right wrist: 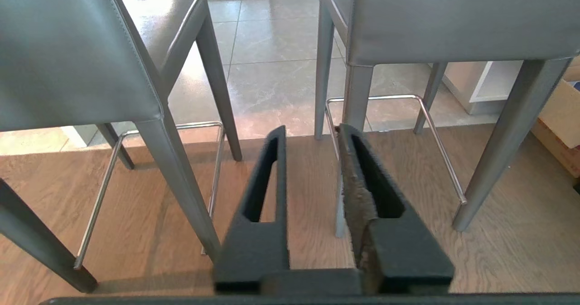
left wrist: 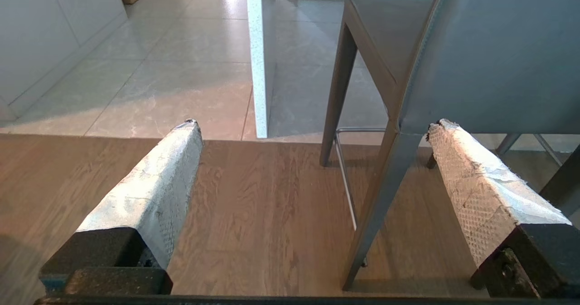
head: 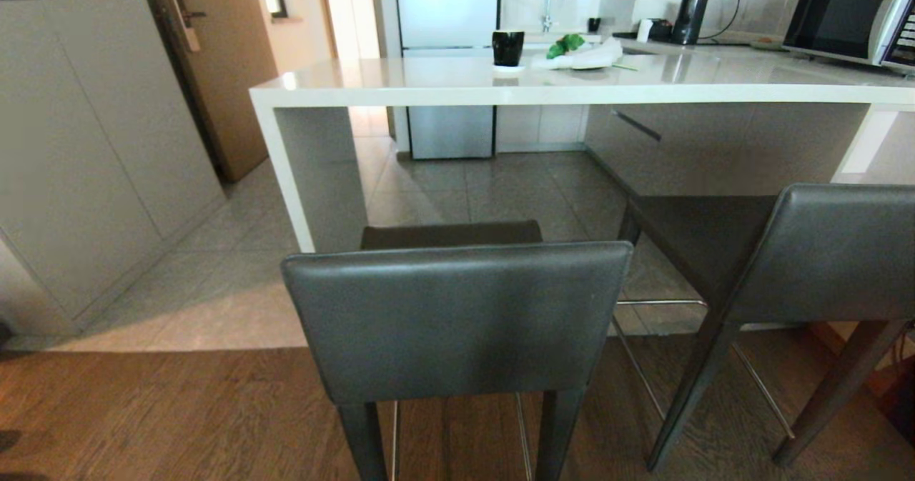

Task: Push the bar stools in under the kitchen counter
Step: Push the gray chair back under the dining table

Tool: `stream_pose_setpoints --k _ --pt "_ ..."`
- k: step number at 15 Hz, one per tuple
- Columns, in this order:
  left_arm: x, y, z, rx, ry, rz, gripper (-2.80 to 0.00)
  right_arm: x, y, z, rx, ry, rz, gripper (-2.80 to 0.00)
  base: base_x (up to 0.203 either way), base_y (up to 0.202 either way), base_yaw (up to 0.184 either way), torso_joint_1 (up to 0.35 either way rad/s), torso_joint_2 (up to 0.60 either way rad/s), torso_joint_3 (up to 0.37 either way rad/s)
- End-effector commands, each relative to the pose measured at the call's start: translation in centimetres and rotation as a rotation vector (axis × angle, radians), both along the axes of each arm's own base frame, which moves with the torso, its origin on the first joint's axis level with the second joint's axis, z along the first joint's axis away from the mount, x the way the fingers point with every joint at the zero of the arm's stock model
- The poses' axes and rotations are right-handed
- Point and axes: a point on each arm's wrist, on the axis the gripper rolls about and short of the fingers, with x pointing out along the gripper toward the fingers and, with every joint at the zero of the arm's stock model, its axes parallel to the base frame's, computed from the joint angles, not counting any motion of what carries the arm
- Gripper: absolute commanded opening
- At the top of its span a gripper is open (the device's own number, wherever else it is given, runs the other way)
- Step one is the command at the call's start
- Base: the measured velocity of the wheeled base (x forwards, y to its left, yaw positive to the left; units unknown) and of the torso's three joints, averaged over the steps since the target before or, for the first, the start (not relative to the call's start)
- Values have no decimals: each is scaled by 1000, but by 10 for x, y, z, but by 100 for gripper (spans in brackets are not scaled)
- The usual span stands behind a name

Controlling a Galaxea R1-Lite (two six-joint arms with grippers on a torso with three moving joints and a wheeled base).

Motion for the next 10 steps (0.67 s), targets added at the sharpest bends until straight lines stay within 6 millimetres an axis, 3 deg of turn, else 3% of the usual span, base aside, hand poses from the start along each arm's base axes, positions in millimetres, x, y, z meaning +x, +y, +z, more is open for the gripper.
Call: stream_pose_setpoints --k 1,2,3,4,10 --pt "0 0 0 -1 3 2 0 0 0 0 3 2 -2 -280 0 0 0 0 0 0" --pt "0 0 0 -1 2 -1 0 0 0 0 5 2 -2 -280 0 0 0 0 0 0" --pt "0 0 0 -2 2 2 -127 0 0 0 6 3 -1 -280 0 0 0 0 0 0" --pt "0 0 0 -2 2 0 -280 0 0 0 6 3 -2 -280 0 0 0 0 0 0" --pt "0 0 0 56 2 -7 -280 0 0 0 10 1 -2 -280 0 0 0 0 0 0"
